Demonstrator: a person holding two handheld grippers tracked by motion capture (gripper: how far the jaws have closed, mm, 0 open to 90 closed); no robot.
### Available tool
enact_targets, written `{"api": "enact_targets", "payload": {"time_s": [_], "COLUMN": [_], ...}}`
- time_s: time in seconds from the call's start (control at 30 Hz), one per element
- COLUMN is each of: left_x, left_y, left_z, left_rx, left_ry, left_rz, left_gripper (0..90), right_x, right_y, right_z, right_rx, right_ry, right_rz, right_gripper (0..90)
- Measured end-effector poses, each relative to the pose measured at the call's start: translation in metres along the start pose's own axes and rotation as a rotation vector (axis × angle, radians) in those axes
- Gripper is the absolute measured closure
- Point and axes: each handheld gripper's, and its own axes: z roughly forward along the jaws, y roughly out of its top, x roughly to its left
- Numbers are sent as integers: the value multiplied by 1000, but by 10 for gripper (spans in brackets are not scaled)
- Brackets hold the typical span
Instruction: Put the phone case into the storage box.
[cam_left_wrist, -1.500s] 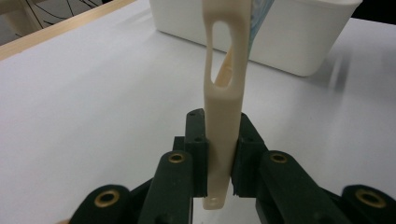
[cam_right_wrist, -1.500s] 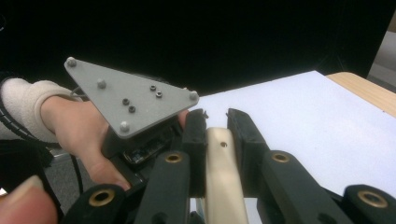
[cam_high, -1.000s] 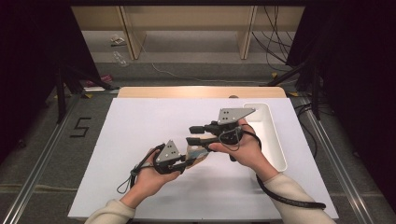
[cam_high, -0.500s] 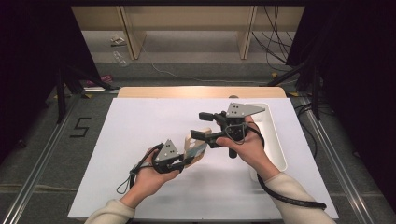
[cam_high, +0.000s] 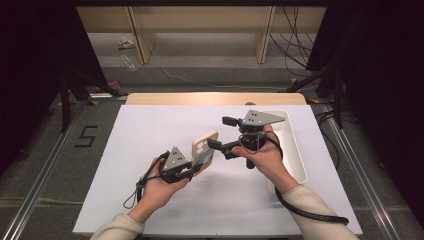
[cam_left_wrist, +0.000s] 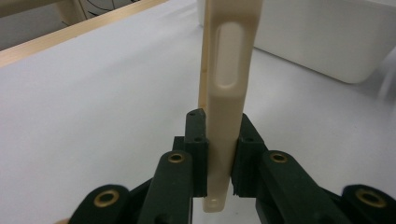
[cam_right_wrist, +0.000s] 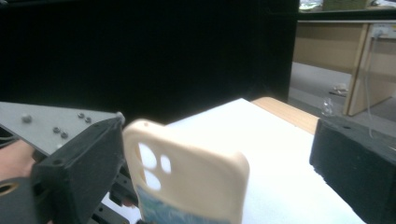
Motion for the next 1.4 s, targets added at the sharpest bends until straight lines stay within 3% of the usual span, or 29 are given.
{"api": "enact_targets", "payload": {"time_s": [0.47, 1.4], "left_x": [4, -2], "left_y": [-1, 3], "left_z": [-2, 0], "left_rx": [-7, -21], "left_ry": [71, 71], "left_rz": [-50, -65], "left_gripper": [789, 789], "right_x": [2, 11], "right_y": [-10, -19], "right_z": [8, 19], "right_rx": [28, 36], "right_ry": [-62, -66], "right_rz": [20, 54], "right_gripper": [2, 2]}}
